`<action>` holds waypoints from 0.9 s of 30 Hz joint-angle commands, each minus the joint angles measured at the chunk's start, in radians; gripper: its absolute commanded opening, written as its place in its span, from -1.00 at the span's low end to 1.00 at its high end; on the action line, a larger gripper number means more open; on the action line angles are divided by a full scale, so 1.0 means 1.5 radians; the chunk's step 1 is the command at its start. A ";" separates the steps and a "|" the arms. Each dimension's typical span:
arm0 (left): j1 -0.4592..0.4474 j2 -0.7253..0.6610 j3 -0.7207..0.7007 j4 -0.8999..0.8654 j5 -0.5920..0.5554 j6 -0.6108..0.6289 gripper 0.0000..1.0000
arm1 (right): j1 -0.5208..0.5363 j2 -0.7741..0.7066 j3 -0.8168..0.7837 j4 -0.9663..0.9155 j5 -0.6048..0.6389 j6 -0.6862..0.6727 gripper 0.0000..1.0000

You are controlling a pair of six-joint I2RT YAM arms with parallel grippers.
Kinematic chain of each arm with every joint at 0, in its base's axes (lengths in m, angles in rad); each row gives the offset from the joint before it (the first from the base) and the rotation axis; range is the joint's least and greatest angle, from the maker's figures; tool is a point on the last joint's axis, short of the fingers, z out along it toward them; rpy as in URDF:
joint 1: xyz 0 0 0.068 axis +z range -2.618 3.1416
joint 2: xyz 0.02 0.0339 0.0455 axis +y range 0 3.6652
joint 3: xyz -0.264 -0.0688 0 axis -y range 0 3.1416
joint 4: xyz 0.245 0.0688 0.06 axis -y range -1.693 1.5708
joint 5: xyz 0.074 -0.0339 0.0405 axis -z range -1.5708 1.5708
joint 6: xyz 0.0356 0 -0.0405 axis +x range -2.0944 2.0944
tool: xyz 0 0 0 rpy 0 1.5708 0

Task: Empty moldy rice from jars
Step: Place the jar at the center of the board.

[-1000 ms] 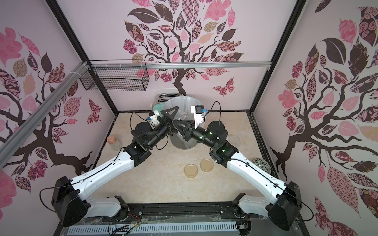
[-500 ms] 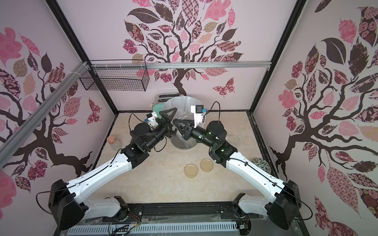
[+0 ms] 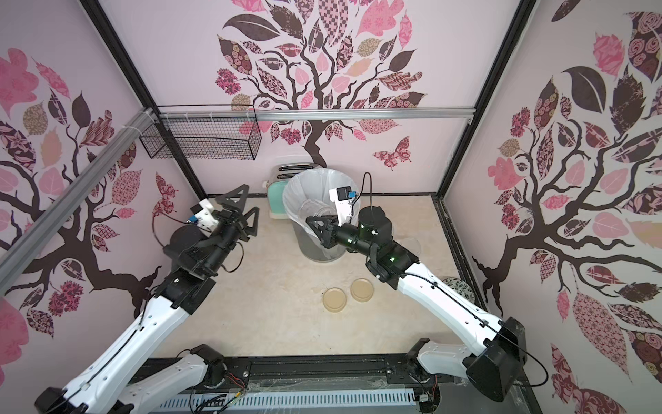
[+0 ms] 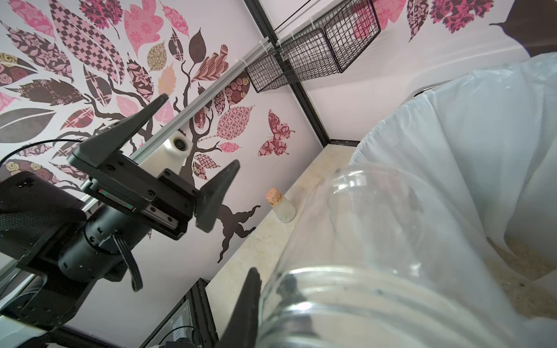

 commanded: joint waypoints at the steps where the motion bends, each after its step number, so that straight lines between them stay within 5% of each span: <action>1: 0.064 -0.053 -0.031 -0.111 0.043 0.064 0.96 | 0.015 -0.001 0.080 -0.083 -0.037 -0.063 -1.00; 10: 0.137 -0.189 -0.033 -0.360 0.042 0.283 0.96 | 0.118 0.079 0.251 -0.385 0.005 -0.162 -1.00; 14: 0.137 -0.244 -0.061 -0.399 0.007 0.307 0.96 | 0.182 0.136 0.286 -0.479 0.043 -0.185 -1.00; 27: 0.138 -0.271 -0.105 -0.454 -0.027 0.352 0.96 | 0.194 0.261 0.252 -0.524 0.077 -0.183 -1.00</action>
